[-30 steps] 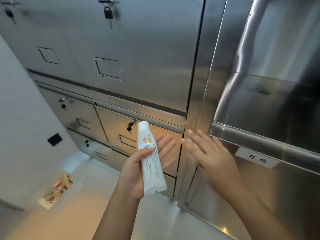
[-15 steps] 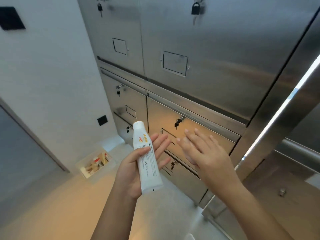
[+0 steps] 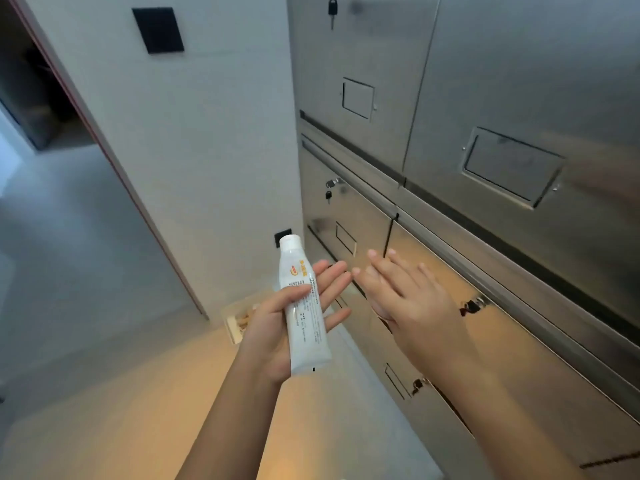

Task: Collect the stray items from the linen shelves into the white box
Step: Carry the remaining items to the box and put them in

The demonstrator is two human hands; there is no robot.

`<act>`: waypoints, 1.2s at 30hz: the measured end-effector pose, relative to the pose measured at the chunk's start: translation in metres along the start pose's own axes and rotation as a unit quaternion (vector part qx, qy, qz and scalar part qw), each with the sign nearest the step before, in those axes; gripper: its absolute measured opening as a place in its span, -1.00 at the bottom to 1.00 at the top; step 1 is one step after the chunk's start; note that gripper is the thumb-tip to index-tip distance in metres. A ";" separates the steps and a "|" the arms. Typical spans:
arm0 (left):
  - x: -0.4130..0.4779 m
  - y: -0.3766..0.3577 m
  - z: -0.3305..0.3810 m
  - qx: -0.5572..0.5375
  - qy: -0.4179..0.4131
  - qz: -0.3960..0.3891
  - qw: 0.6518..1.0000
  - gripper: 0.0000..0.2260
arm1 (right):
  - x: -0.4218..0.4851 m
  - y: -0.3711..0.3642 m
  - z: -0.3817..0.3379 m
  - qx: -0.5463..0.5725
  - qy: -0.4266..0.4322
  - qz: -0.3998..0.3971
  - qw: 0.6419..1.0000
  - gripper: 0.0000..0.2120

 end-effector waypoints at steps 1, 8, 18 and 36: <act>0.009 0.003 0.009 0.002 -0.006 0.003 1.000 -0.57 | 0.012 -0.009 0.005 0.009 0.003 -0.001 1.000 -0.53; 0.061 0.040 0.057 -0.029 -0.042 0.050 0.997 -0.56 | 0.074 -0.066 0.025 0.048 0.043 -0.006 0.998 -0.48; 0.088 0.101 0.107 -0.052 -0.061 0.086 0.993 -0.56 | 0.122 -0.139 0.018 0.060 0.063 -0.038 0.995 -0.50; 0.133 0.237 0.314 -0.031 -0.071 0.092 0.993 -0.61 | 0.311 -0.280 -0.082 0.064 0.084 -0.018 0.994 -0.55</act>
Point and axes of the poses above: each hand's wrist, its own x-axis towards the middle knuckle, its own y-axis out of the back of the hand, z = x × y, the point moved 10 cm from there along x, towards the middle knuckle, and after that the axes turned 2 degrees about x, right-handed, at the moved point
